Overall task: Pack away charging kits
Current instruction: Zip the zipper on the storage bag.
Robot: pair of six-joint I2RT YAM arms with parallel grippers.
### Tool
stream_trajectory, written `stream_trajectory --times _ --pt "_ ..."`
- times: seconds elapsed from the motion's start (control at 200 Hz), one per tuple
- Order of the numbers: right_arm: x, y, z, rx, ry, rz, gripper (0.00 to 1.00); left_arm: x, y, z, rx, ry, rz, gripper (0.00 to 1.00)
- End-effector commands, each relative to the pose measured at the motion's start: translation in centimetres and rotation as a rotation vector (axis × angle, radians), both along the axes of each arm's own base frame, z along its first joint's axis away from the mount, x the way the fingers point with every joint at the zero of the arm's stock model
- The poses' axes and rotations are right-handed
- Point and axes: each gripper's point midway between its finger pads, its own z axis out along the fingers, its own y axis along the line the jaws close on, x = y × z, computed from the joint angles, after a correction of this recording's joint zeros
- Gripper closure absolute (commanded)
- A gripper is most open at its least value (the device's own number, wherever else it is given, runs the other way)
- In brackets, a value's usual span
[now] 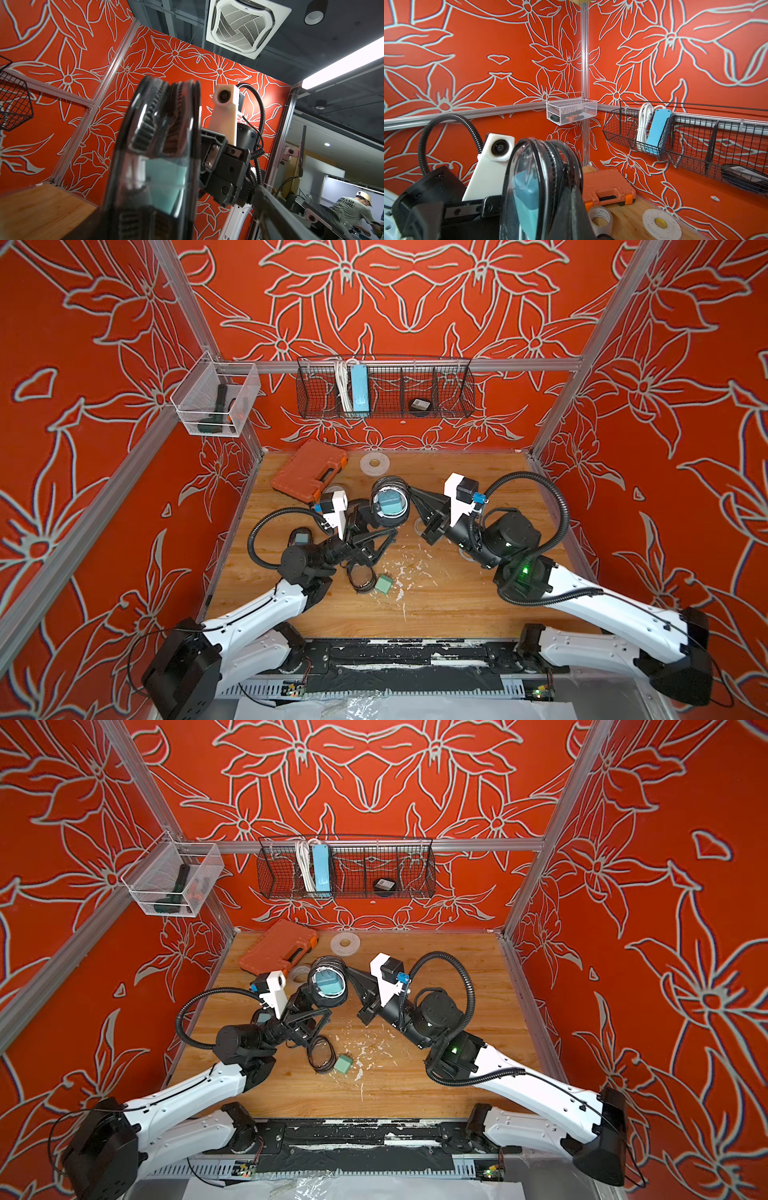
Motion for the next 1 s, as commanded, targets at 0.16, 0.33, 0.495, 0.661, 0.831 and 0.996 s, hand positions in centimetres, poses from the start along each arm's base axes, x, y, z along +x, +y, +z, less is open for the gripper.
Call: stream_trajectory --times 0.16,0.33,0.495,0.661,0.831,0.996 --pt "-0.9 -2.0 3.2 0.117 -0.046 -0.014 1.0 -0.7 0.9 2.9 -0.093 -0.026 -0.035 0.12" --pt "-0.9 -2.1 3.6 0.122 -0.045 -0.015 1.0 -0.8 0.9 3.5 -0.103 -0.036 -0.039 0.21" --pt "-1.2 -2.3 3.7 0.122 -0.048 -0.009 1.0 -0.9 0.2 3.8 -0.082 -0.049 -0.081 0.33" --pt "-1.4 -2.2 3.7 0.113 -0.05 0.003 1.0 -0.7 -0.8 4.2 -0.046 -0.055 -0.118 0.46" --pt "-1.3 -2.2 3.6 0.106 -0.051 -0.002 1.0 -0.2 -1.6 4.4 -0.015 -0.048 -0.133 0.4" --pt "-1.2 -1.9 3.5 0.09 -0.05 -0.002 1.0 0.6 -2.7 4.4 0.028 -0.032 -0.157 0.43"
